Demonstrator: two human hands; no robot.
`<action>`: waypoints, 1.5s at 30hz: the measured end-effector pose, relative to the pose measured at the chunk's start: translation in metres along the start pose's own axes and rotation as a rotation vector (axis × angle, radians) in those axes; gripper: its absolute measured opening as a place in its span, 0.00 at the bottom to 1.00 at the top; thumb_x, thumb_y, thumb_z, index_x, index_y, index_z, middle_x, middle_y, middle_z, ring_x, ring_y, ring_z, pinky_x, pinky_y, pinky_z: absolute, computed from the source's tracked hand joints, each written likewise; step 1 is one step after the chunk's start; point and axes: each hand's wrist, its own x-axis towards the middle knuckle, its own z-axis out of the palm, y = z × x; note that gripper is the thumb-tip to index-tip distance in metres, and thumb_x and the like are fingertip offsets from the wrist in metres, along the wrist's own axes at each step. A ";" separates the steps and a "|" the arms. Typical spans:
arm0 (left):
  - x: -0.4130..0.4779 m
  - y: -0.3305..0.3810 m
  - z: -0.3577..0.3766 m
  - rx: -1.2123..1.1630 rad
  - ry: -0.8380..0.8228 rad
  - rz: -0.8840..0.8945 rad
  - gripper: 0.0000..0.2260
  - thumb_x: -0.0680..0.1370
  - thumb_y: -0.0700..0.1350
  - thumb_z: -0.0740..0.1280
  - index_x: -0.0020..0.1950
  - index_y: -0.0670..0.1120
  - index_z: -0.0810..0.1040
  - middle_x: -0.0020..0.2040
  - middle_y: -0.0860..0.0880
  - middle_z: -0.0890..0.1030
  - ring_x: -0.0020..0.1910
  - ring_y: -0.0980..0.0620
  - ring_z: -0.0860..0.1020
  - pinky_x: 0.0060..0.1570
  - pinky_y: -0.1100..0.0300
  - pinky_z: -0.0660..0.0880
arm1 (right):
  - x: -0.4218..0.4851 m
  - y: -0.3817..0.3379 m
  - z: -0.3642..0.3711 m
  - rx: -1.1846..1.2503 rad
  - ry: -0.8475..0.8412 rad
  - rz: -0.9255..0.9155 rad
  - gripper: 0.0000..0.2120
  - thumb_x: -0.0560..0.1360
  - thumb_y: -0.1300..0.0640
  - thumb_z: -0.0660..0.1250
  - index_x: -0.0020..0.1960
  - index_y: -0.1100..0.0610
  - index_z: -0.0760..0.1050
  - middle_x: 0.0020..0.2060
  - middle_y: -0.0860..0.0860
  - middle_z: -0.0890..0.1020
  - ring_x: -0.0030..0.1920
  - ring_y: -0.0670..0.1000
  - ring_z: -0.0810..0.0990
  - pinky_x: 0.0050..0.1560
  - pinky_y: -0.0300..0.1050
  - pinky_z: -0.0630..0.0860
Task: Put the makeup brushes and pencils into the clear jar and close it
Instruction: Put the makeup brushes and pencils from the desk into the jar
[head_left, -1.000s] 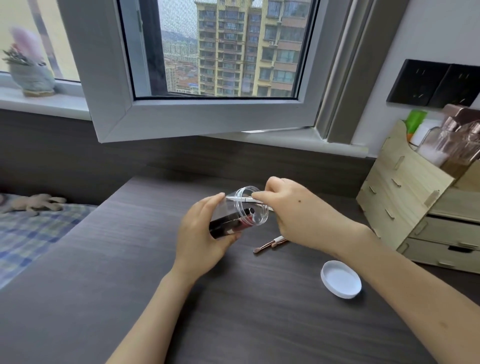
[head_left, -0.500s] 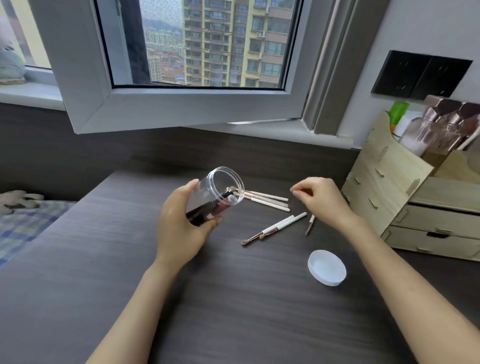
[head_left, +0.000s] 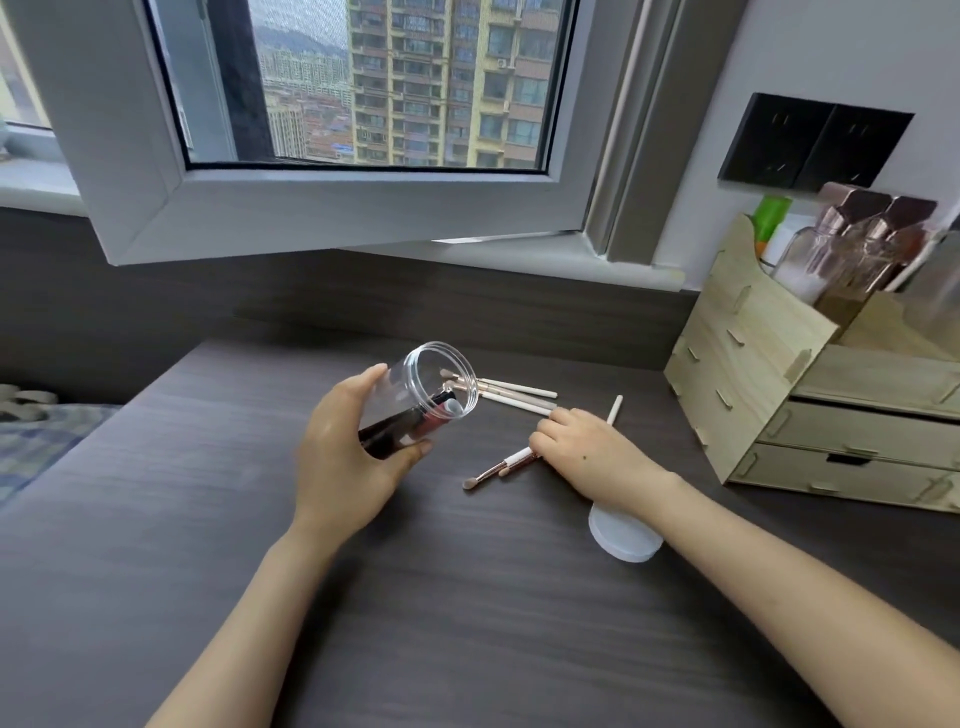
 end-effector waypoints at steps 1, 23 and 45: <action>0.000 0.000 0.000 0.004 -0.003 0.006 0.34 0.60 0.44 0.80 0.63 0.44 0.72 0.57 0.55 0.73 0.55 0.65 0.66 0.53 0.81 0.56 | 0.002 0.002 0.001 -0.015 -0.013 -0.029 0.08 0.64 0.66 0.61 0.33 0.54 0.74 0.28 0.48 0.78 0.31 0.51 0.77 0.29 0.41 0.72; -0.004 0.001 0.003 -0.005 -0.031 0.114 0.36 0.58 0.43 0.81 0.63 0.45 0.71 0.57 0.54 0.73 0.57 0.53 0.72 0.57 0.77 0.59 | 0.043 -0.059 -0.103 1.058 0.612 0.714 0.05 0.71 0.55 0.69 0.41 0.55 0.82 0.38 0.48 0.79 0.42 0.48 0.77 0.45 0.38 0.71; -0.002 0.000 0.005 -0.026 0.005 0.076 0.35 0.59 0.43 0.81 0.63 0.45 0.72 0.57 0.56 0.73 0.55 0.62 0.70 0.55 0.58 0.72 | -0.060 0.030 -0.017 0.050 -0.511 0.319 0.11 0.79 0.63 0.53 0.56 0.58 0.71 0.54 0.54 0.75 0.56 0.55 0.74 0.44 0.49 0.70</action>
